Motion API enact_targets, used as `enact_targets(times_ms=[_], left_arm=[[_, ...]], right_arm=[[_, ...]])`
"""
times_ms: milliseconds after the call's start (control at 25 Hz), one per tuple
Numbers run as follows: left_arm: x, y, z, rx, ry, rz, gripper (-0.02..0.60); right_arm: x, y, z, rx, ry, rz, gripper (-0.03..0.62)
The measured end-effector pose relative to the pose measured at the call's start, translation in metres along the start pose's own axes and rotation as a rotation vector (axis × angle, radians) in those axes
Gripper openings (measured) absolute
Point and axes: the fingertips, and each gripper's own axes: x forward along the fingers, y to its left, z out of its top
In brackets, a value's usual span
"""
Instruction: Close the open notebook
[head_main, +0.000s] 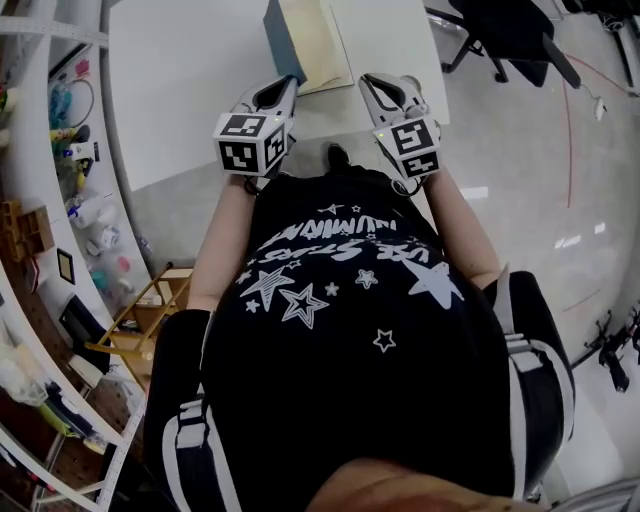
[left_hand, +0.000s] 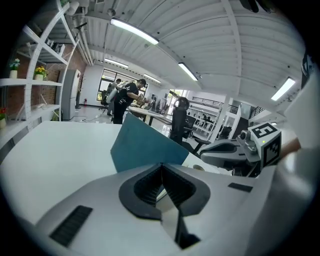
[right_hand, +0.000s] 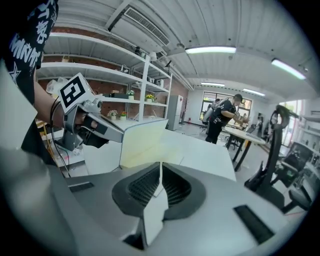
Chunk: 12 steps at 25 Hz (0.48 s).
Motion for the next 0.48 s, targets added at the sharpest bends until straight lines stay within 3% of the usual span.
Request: enact_targets(times_ms=[280, 480], left_arm=[[0.057, -0.033, -0.019, 0.048, 0.086, -0.042, 0.014], [0.086, -0.045, -0.033, 0.032, 0.137, -0.030, 0.014]], right_arm=[[-0.019, -0.050, -0.014, 0.030, -0.017, -0.061, 0.017], [-0.030, -0.078, -0.034, 0.049, -0.009, -0.072, 0.017]])
